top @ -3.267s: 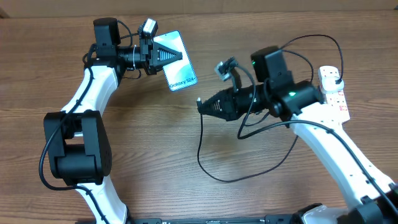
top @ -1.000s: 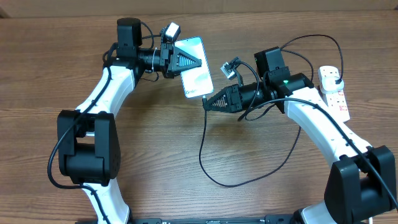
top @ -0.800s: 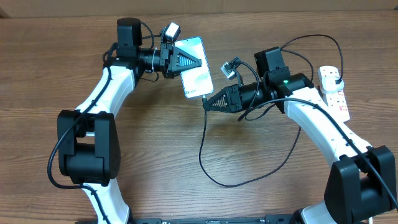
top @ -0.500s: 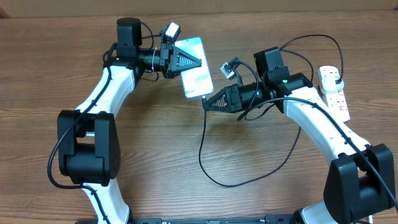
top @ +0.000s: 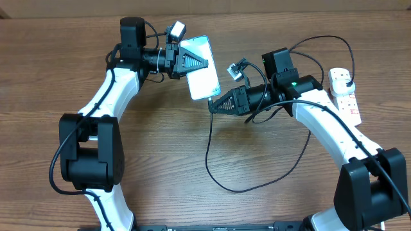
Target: Plug charger to phone and switch on socket
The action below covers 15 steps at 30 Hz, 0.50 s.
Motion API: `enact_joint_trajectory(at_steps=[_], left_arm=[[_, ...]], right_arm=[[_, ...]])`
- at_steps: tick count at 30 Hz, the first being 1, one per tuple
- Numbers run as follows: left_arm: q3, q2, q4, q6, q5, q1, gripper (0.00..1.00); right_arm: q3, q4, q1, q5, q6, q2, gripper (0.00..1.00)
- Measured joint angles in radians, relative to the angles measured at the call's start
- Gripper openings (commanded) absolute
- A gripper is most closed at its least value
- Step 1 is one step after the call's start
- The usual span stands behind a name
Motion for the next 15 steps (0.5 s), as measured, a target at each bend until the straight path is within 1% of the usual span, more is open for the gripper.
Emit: enact_joint_trajectory(at_steps=[6,9,15], left_arm=[[0.000,0.000,0.041,-0.024,0.000,0.000,0.04],[0.000,0.000,0.125,-0.068,0.001,0.000,0.04],[0.000,0.000,0.350,-0.225,0.010,0.000,0.04]], right_arm=[[0.000,0.010,0.000,-0.006,0.013,0.000,0.04],[0.000,0.014,0.000,-0.016,0.016,0.000,0.04],[0.000,0.052,0.000,-0.058,0.019,0.000,0.04]])
